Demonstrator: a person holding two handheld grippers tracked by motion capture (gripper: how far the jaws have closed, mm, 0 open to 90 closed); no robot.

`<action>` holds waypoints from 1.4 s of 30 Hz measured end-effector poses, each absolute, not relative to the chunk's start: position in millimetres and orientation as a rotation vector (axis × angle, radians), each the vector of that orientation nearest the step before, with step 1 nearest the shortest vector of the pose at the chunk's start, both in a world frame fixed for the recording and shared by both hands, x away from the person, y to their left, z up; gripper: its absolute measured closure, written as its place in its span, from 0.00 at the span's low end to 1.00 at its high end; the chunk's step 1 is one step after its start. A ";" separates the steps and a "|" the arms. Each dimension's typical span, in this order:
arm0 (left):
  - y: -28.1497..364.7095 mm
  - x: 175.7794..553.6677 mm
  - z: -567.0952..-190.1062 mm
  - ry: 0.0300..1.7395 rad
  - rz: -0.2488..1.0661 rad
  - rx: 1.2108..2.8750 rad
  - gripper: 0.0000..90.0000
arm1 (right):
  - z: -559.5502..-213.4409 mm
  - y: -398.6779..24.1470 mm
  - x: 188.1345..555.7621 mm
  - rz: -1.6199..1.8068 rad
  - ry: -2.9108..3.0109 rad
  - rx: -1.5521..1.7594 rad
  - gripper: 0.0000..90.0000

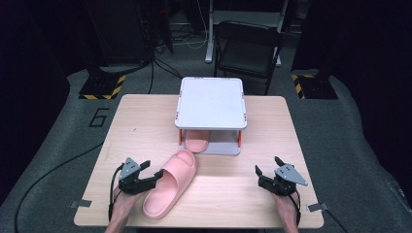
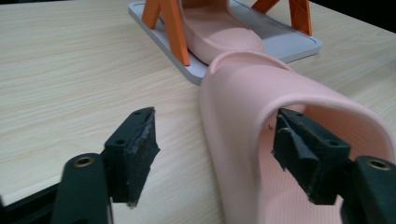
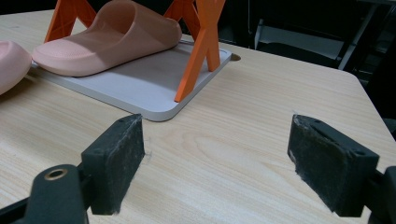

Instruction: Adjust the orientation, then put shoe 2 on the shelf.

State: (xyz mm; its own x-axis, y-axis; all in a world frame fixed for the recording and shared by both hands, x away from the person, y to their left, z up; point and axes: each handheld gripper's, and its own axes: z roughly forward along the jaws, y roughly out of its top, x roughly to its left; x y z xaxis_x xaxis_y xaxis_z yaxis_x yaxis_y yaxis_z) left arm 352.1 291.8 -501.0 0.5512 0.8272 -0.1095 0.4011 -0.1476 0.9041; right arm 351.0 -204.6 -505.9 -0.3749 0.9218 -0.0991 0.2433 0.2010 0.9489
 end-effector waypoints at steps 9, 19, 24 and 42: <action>322.1 346.8 -497.9 1.056 0.524 1.670 0.28 | -506.6 -204.9 351.5 1.221 1.746 1.101 0.20; 307.4 346.6 -500.0 1.002 0.507 1.732 0.28 | -506.8 -200.3 352.9 1.232 1.760 1.089 0.19; 296.6 350.5 -502.9 0.964 0.479 1.807 0.33 | -507.5 -201.3 352.5 1.237 1.756 1.107 0.19; 273.5 366.4 -512.6 0.910 0.380 1.921 0.78 | -492.6 -197.6 349.3 1.310 1.733 1.087 0.20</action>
